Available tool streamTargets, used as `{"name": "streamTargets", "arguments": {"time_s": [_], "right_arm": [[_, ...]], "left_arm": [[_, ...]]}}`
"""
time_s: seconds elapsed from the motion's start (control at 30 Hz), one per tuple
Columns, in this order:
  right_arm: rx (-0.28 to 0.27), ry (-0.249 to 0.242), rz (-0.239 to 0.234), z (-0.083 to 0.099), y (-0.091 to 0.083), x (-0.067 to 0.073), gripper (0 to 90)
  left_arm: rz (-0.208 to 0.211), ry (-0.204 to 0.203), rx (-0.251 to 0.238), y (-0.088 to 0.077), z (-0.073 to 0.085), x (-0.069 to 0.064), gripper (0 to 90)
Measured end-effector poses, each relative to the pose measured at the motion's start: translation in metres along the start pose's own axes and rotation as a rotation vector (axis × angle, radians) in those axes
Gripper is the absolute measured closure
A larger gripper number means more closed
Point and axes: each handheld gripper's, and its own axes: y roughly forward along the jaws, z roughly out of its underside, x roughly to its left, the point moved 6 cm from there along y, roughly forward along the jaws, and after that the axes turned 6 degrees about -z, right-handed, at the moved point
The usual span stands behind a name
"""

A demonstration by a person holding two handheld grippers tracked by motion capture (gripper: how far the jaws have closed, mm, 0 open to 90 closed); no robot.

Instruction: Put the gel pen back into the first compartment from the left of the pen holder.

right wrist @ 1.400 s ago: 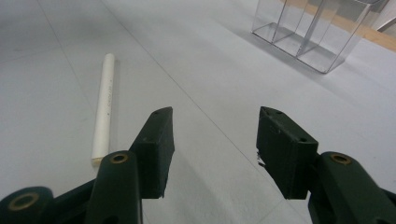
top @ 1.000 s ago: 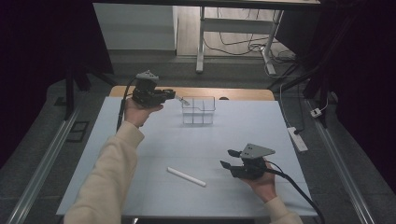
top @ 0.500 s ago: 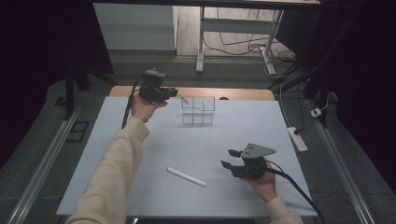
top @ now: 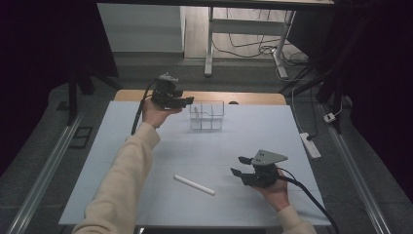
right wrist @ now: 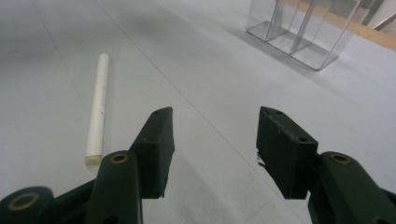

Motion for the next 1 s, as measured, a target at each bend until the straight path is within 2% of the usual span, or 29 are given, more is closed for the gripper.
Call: {"name": "streamTargets", "arguments": {"time_s": [0.17,0.33,0.4,0.47,0.77,0.9,1.0], "right_arm": [[0.007,0.003,0.002,0.001,0.0,-0.001,45.9],[-0.001,0.007,-0.002,0.0,0.0,-0.001,45.9],[-0.006,0.009,-0.006,0.0,0.0,-0.001,45.9],[-0.003,0.008,-0.01,0.0,0.001,-0.001,45.9],[-0.017,0.014,-0.018,-0.002,-0.001,-0.001,45.9],[-0.021,0.013,-0.015,-0.003,-0.002,0.0,45.6],[-0.025,0.015,-0.005,-0.004,-0.002,0.0,44.2]], "left_arm": [[0.02,0.026,-0.011,-0.009,0.007,-0.003,36.6],[0.032,0.042,-0.01,-0.017,0.021,-0.005,37.2],[0.022,0.035,-0.014,-0.021,0.029,-0.005,39.2],[0.039,0.038,-0.007,-0.024,0.038,-0.007,39.4],[0.052,0.115,-0.002,-0.044,0.076,-0.02,39.6],[0.068,0.124,-0.004,-0.056,0.092,-0.025,39.2],[0.08,0.117,-0.009,-0.064,0.104,-0.027,38.1]]}}
